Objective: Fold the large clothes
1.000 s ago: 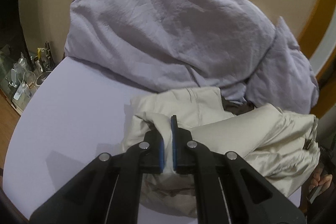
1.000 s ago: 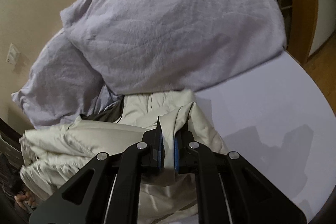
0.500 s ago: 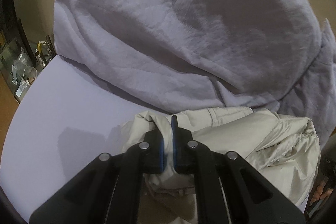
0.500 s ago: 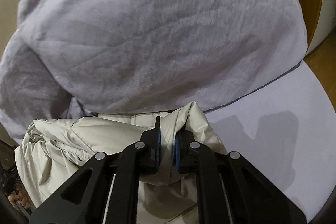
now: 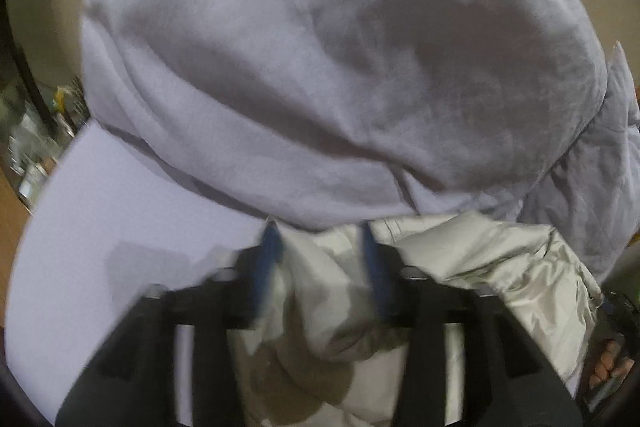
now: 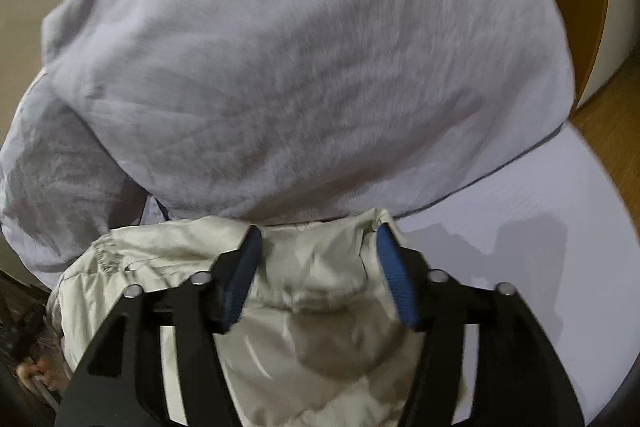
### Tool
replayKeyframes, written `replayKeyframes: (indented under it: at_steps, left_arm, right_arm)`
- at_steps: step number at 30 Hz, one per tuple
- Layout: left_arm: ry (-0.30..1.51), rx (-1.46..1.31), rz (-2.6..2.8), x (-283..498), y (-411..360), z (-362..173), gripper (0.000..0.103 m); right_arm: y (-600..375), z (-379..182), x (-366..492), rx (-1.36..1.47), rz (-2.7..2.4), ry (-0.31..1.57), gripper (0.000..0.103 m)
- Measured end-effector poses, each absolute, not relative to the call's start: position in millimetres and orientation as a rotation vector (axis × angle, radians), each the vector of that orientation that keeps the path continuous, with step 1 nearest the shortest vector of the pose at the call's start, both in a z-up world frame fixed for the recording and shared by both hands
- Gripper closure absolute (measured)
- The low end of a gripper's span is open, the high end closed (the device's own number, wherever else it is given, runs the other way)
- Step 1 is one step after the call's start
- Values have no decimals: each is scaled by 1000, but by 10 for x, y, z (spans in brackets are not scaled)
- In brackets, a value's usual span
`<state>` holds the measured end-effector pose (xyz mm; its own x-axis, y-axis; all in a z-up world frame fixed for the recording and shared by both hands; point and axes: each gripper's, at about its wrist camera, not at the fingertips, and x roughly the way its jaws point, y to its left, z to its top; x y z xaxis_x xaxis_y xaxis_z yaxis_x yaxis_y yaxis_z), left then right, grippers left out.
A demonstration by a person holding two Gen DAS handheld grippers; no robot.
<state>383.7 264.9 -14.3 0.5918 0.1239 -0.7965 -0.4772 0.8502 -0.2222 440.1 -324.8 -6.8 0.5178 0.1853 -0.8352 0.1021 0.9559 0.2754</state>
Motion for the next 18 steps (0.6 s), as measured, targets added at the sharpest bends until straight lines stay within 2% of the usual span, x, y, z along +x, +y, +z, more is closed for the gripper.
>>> replayKeyframes:
  at_steps: [2, 7, 17, 18]
  left_arm:
    - [813, -403, 386, 3760, 2669, 51, 32]
    - [795, -384, 367, 3696, 2631, 246, 32]
    - [850, -307, 270, 3752, 1960, 28, 32]
    - [857, -300, 264, 3770, 1902, -5, 32]
  right_arm:
    - [-3186, 38, 4337, 277, 64, 1016, 40]
    - [-2895, 104, 4206, 226, 149, 1028, 40]
    - [-1935, -247, 4103, 63, 315, 1110, 42]
    - [-1883, -299, 4110, 41, 316, 1120, 44]
